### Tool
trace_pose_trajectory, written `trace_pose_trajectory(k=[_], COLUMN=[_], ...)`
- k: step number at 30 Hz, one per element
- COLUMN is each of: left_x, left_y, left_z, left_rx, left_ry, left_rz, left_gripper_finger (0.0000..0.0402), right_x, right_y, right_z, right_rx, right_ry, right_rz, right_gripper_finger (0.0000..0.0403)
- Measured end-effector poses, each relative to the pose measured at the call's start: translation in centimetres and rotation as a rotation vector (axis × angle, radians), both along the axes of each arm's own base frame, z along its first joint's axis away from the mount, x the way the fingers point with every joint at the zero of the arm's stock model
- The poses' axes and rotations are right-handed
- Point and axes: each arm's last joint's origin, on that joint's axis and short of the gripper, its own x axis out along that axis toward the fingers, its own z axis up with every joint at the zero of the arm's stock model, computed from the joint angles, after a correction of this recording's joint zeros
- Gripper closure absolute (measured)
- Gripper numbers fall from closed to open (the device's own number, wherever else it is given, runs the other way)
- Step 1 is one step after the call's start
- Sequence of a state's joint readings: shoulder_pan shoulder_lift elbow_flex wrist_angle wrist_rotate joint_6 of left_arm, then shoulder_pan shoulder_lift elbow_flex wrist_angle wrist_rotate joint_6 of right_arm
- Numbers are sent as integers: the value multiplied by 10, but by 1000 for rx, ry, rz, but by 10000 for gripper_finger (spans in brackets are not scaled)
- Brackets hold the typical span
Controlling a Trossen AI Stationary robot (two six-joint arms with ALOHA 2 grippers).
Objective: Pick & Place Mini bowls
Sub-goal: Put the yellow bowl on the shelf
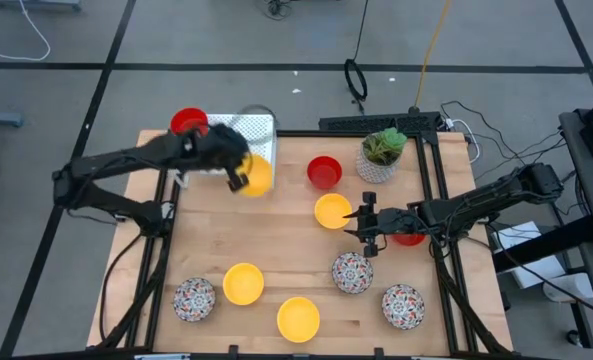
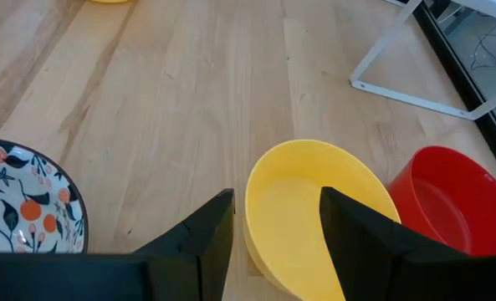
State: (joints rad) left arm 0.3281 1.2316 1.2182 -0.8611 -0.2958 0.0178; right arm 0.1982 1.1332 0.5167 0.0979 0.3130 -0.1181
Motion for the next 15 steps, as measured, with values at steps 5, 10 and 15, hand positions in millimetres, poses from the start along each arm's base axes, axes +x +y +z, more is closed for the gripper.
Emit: trace_pose_trajectory(k=[5, 10, 15], left_x=[-30, -51, -65], left_y=[31, 55, 73], left_z=[-1, -7, -10], left_rx=[-65, -143, -168], left_ry=[56, 101, 109], left_rz=[182, 312, 416], left_gripper_finger=[379, 395, 380], right_x=[0, 0, 0], right_y=[0, 0, 0], right_z=[0, 0, 0], right_rx=[0, -1, -1], right_ry=[-2, -2, -2], right_rz=[1, 0, 1], right_gripper_finger=[239, 239, 239])
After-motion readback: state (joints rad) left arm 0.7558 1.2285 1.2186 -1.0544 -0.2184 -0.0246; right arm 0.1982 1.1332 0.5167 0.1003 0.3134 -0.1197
